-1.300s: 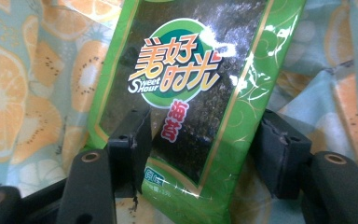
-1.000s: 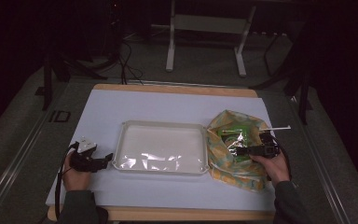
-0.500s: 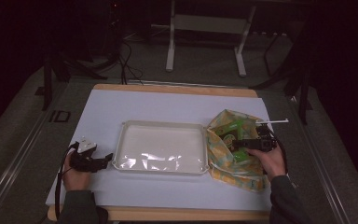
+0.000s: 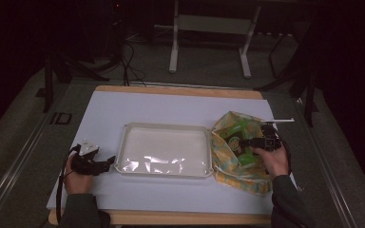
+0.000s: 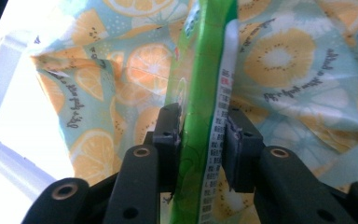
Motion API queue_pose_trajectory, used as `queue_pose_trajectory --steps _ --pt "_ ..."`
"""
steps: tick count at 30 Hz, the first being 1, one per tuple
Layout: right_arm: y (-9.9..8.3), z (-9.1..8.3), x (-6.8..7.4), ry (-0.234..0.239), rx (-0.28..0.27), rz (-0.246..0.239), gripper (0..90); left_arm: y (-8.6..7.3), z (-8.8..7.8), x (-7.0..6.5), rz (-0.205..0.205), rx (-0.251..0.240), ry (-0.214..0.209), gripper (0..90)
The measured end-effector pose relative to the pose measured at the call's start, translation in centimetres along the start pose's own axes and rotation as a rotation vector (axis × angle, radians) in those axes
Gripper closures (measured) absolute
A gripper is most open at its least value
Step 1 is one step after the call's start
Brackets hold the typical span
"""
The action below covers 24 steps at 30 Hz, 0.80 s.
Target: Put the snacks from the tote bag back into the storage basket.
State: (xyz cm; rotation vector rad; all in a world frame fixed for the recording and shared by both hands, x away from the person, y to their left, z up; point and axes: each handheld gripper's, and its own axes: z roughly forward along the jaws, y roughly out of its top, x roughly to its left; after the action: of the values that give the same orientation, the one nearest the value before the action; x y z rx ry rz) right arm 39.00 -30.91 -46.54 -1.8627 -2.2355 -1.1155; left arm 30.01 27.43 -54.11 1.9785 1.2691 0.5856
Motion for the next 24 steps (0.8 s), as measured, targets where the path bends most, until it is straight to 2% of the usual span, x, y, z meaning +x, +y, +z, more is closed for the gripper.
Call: queue_pose_trajectory --steps 18,24 --pt "-0.1 -3.4 0.4 -0.035 -0.074 -0.024 72.5 0.0 0.0 0.0 0.000 -0.002 0.002 22.7" --pt "-0.2 -4.1 0.3 -0.047 -0.082 -0.025 72.6 0.0 0.0 0.0 0.001 -0.004 0.002 22.7"
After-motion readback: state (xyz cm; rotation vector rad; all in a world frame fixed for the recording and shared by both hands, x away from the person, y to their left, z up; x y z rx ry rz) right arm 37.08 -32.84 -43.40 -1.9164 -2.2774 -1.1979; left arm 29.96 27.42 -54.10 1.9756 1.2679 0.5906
